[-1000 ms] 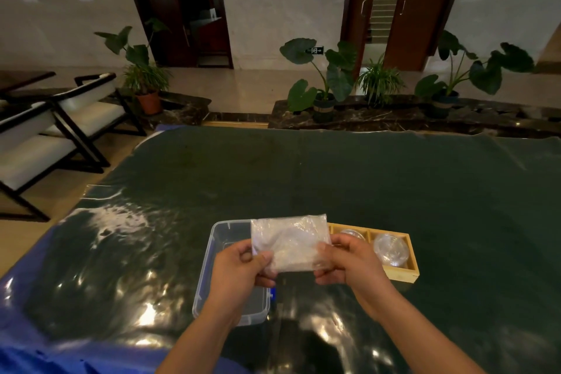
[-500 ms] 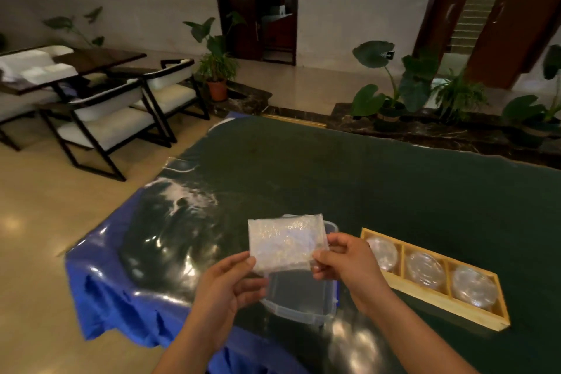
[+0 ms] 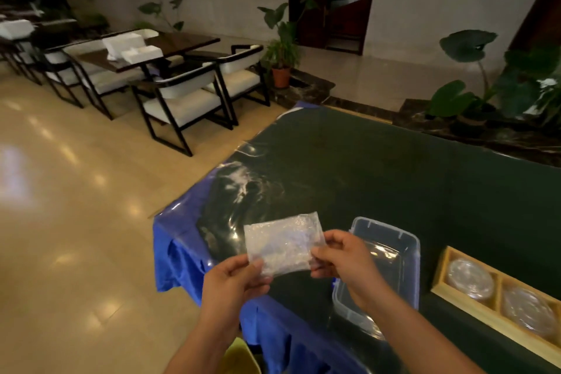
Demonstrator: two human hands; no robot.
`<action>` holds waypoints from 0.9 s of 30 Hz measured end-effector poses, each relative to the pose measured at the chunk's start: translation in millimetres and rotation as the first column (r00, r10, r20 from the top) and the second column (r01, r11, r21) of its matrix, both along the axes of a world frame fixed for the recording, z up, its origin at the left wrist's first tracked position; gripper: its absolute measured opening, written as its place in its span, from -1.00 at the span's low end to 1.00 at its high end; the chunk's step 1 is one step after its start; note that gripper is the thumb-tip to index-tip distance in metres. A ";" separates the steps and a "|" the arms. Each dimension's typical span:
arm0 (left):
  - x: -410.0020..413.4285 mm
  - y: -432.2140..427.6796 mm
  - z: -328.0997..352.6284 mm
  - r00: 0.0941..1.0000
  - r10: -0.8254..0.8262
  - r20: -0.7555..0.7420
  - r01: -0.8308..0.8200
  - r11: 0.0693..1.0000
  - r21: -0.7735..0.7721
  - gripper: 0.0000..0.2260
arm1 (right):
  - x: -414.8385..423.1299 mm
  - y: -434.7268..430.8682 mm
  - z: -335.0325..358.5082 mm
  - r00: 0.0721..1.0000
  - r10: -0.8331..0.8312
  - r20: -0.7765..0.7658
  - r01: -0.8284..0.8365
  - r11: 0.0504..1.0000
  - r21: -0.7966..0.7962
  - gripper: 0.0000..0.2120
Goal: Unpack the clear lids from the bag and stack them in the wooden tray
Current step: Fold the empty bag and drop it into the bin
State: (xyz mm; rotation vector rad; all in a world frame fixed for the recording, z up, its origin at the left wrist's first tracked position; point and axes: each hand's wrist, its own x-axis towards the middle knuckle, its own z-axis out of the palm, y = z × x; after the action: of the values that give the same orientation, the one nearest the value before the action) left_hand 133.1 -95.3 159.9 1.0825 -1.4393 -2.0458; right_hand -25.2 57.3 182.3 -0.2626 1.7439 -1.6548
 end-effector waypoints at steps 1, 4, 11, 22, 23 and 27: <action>4.3 -0.2 -2.5 0.999 0.037 0.001 -0.037 0.999 0.001 -0.88 | 0.2 -2.7 -3.0 0.999 0.035 -0.004 -0.034 0.999 0.009 -0.89; 20.8 4.0 -11.0 0.991 0.137 -0.001 -0.137 0.990 0.035 -0.92 | 2.8 -10.0 -7.7 0.993 0.113 -0.035 -0.112 0.993 0.029 -0.89; 69.6 39.8 -34.9 0.902 0.431 0.024 -0.425 0.877 0.225 -0.93 | 26.9 -29.7 -16.8 0.921 0.380 -0.090 -0.373 0.924 0.081 -0.84; 168.8 65.7 -89.2 0.653 0.728 0.208 -0.749 0.582 0.316 -0.84 | 63.4 -83.3 -109.2 0.693 0.667 -0.272 -0.546 0.733 0.406 -0.77; 174.1 64.5 -93.9 0.640 0.735 0.223 -0.761 0.565 0.320 -0.85 | 62.0 -89.8 -116.6 0.630 0.698 -0.342 -0.534 0.708 0.462 -0.72; 193.2 51.2 -118.6 0.614 0.742 0.268 -0.780 0.520 0.348 -0.85 | 57.0 -117.0 -148.1 0.304 0.762 -0.572 -0.426 0.646 0.634 -0.56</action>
State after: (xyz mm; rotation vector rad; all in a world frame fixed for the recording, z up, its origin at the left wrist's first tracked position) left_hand 326.3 -44.1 41.3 1.6285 -0.3203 -1.6416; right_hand 31.8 -59.7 34.2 -1.5361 2.1159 -0.5446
